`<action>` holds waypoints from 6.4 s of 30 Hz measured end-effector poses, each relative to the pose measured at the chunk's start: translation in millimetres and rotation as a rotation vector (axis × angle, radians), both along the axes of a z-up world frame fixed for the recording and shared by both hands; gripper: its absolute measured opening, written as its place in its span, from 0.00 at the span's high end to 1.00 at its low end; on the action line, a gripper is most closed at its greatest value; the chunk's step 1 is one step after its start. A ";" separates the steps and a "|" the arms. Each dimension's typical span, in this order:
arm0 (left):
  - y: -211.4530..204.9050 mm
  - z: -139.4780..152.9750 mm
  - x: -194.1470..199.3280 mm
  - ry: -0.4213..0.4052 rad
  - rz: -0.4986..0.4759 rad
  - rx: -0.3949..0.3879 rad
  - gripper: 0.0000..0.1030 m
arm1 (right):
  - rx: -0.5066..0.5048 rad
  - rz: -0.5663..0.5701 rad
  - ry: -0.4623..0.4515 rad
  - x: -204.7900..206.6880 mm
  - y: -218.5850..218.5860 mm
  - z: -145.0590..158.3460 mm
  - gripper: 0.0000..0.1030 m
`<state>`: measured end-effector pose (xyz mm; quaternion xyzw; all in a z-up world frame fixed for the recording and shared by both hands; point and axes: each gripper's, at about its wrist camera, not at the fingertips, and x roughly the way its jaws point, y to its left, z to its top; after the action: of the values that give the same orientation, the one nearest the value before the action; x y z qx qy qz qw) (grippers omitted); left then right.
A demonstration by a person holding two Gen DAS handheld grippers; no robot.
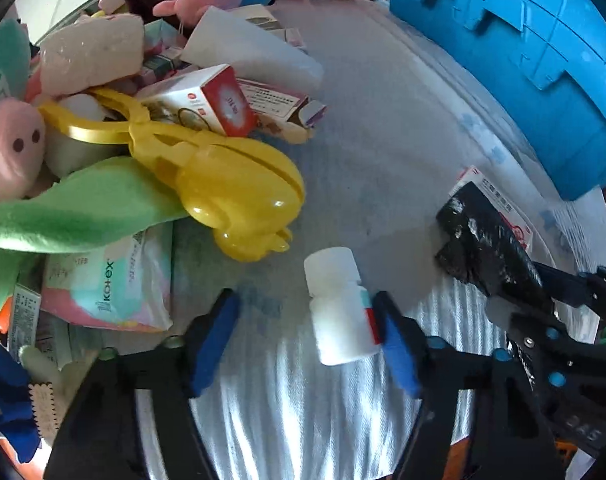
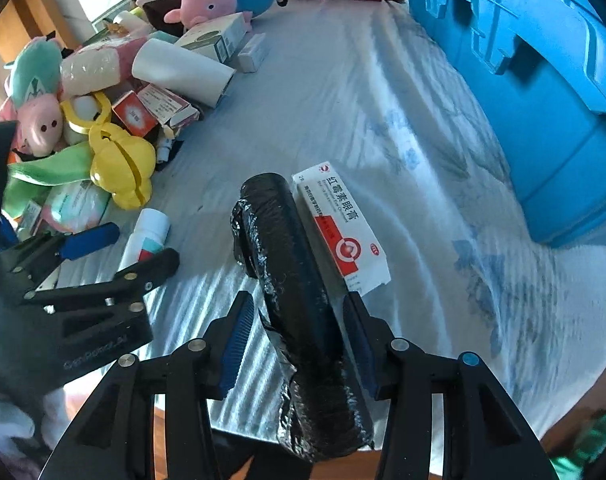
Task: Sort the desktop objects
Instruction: 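Grasp the black wrapped roll with the right tool while the left tool grasps the white pill bottle, then carry the roll and pill bottle into the blue crate and open both tools, then lift both tools out of the crate back toward the pile, then grasp the small blue-and-white plush toy with the left tool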
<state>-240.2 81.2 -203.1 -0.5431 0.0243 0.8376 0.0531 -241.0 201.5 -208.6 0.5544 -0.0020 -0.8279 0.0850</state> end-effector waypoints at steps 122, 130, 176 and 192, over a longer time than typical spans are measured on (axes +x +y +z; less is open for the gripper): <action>421.1 59.9 -336.9 -0.471 -0.053 -0.219 0.38 | 0.296 0.070 -0.445 -314.4 406.8 76.7 0.50; 416.7 151.9 -309.5 -0.272 -0.066 -0.106 0.39 | 0.266 0.118 -0.260 -280.2 401.2 163.7 0.38; -132.1 287.7 103.8 0.554 0.290 -0.025 0.21 | -0.019 0.309 0.461 14.1 -5.8 309.5 0.00; -170.1 144.5 105.6 0.294 0.380 -0.003 0.21 | 0.008 0.299 0.192 -26.5 -29.8 181.7 0.00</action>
<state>-134.6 -88.9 -58.7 -0.4103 -0.0696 0.9026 -0.1107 -267.5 171.7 -26.9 0.4674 0.0919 -0.8551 0.2044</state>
